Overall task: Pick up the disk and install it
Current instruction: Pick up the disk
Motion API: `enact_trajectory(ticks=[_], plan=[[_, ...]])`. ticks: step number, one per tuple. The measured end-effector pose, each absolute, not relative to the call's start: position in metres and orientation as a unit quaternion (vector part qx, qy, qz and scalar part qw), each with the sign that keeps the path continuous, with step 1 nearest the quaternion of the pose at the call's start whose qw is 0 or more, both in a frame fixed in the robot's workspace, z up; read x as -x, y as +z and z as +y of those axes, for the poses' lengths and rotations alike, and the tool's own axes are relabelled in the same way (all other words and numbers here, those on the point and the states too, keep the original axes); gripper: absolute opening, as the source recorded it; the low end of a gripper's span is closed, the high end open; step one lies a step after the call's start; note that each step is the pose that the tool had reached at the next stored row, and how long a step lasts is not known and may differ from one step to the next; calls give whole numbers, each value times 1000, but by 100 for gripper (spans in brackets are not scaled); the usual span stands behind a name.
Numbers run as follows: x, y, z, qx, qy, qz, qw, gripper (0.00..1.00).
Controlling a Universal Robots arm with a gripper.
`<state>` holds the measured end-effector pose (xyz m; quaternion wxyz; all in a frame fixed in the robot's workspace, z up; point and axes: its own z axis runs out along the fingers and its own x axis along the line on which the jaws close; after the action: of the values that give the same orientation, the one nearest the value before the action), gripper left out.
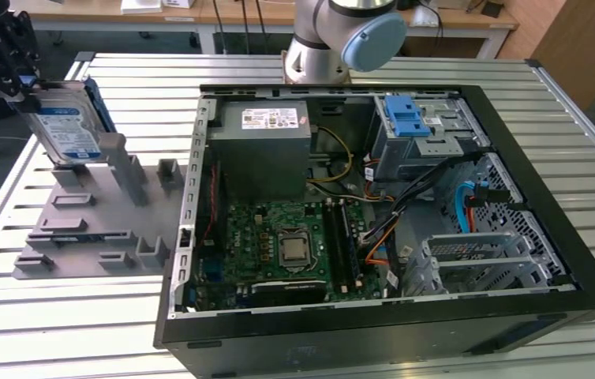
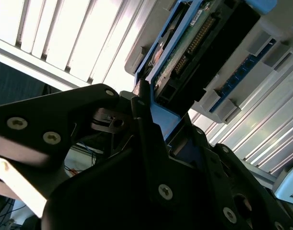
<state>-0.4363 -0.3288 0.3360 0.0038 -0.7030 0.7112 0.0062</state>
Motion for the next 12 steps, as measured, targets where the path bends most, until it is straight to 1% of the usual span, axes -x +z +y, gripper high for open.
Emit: enact_trajectory(ticks=[12], plan=[[436,345,-328,703,6,711,4,37]])
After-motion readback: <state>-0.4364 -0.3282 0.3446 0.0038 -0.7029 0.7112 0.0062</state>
